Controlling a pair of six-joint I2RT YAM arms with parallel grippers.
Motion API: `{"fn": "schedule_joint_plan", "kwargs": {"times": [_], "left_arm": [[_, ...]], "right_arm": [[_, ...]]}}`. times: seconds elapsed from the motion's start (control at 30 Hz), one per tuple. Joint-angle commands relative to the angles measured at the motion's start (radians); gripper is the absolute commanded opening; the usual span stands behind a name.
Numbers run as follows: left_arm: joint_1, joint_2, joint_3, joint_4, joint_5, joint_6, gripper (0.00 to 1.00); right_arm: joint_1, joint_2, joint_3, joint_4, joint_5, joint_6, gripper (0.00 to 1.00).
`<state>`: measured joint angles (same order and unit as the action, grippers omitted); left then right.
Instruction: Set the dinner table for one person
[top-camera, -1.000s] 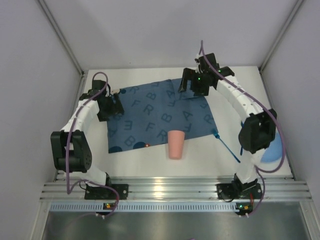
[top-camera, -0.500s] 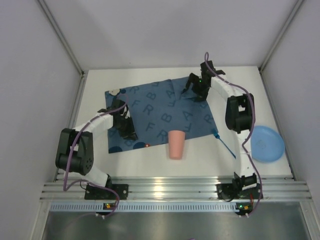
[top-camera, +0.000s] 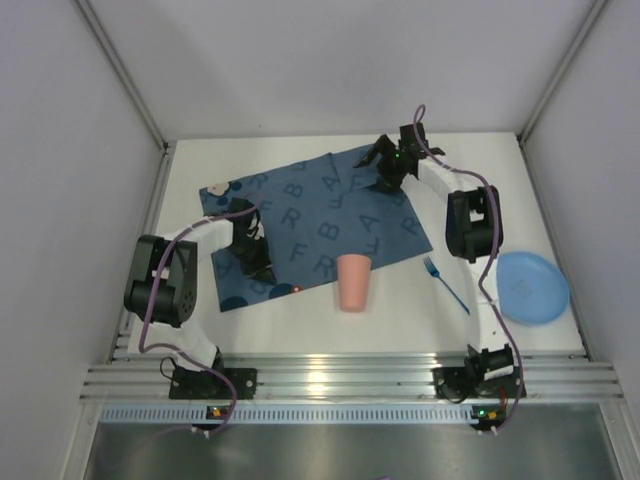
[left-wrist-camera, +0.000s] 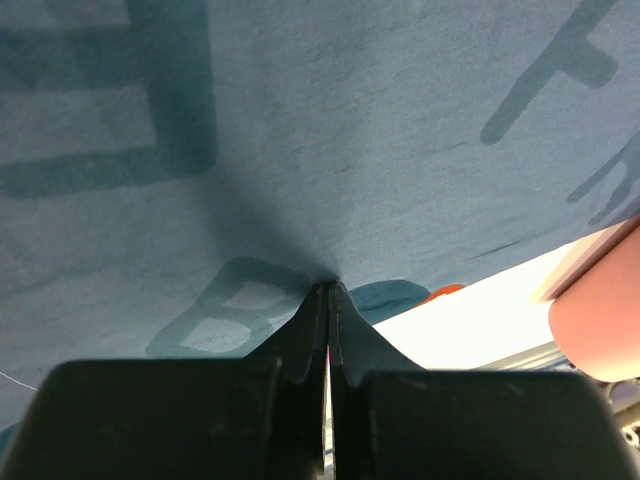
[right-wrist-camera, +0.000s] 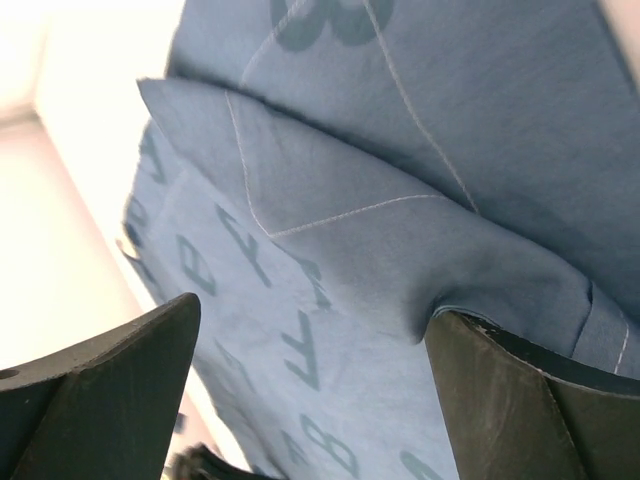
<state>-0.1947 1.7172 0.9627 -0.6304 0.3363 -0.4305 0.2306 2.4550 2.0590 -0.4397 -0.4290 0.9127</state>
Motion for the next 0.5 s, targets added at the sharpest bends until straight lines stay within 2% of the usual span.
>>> {"fn": "schedule_joint_plan", "kwargs": {"times": [0.0, 0.23, 0.4, 0.47], "left_arm": [[-0.005, 0.096, 0.013, 0.009, -0.074, 0.053, 0.0], [-0.006, 0.173, 0.071, -0.034, -0.068, 0.088, 0.0], [-0.006, 0.208, 0.094, -0.046, -0.051, 0.093, 0.0], [-0.006, 0.214, 0.106, -0.049, -0.043, 0.093, 0.0]], "right_arm": [[-0.023, 0.033, 0.029, 0.2, 0.041, 0.141, 0.92], [-0.099, 0.035, 0.032, 0.481, 0.131, 0.376, 0.93], [-0.149, 0.099, 0.059, 0.728, 0.217, 0.629, 0.95], [-0.162, 0.142, 0.136, 0.727, 0.216, 0.666, 0.96]]}}
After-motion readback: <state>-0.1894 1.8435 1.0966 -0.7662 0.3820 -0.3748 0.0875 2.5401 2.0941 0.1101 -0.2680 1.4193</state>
